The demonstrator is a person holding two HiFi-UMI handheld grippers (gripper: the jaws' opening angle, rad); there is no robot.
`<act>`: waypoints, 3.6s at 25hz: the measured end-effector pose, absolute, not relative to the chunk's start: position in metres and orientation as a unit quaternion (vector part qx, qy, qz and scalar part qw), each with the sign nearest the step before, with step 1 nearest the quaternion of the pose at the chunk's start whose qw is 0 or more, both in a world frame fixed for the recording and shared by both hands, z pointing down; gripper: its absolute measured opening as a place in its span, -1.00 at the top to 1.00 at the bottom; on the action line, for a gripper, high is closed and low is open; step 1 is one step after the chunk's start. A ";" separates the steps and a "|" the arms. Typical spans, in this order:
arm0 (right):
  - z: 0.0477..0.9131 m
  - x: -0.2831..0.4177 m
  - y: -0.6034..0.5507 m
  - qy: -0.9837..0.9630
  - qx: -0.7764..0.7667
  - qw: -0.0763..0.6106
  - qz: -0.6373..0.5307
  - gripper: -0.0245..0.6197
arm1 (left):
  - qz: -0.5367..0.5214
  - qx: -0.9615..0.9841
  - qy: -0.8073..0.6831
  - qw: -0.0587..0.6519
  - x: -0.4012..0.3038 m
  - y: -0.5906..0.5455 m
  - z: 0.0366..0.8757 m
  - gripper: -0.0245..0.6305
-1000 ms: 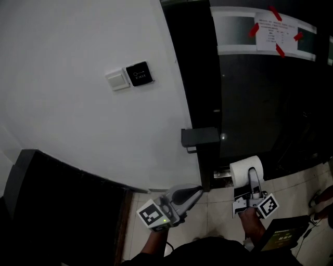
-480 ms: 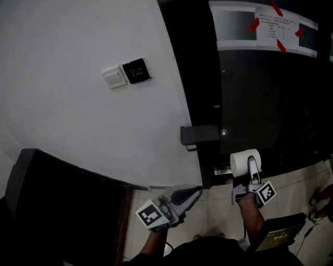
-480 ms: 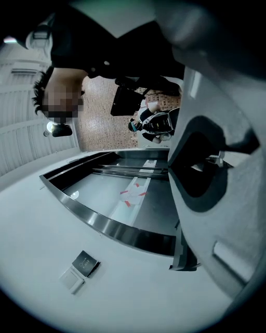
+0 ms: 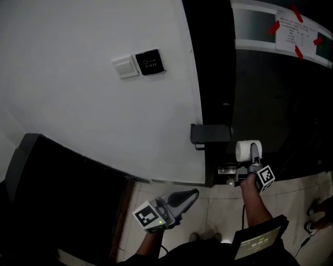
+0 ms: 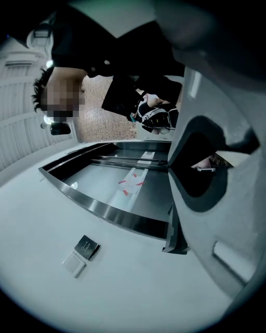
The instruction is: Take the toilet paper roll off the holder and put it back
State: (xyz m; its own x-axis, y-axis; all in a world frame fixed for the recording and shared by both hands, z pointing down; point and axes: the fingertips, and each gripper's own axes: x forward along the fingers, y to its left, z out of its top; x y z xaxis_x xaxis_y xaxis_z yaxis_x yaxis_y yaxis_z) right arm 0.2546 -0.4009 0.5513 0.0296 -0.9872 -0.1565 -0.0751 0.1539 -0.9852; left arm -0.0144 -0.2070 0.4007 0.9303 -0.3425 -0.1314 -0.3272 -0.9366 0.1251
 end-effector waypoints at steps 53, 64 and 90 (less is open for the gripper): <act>0.535 0.038 -0.221 0.783 -0.261 0.294 -0.481 0.92 | -0.097 0.984 -0.148 0.024 -0.012 -0.183 0.380 0.92; 0.342 0.047 -0.154 0.958 -0.257 0.128 0.012 0.92 | -0.119 0.988 -0.098 -0.003 0.016 -0.165 0.356 0.92; 0.335 0.048 -0.133 0.949 -0.283 0.133 0.024 0.92 | -0.120 0.988 -0.093 -0.003 0.016 -0.145 0.355 0.92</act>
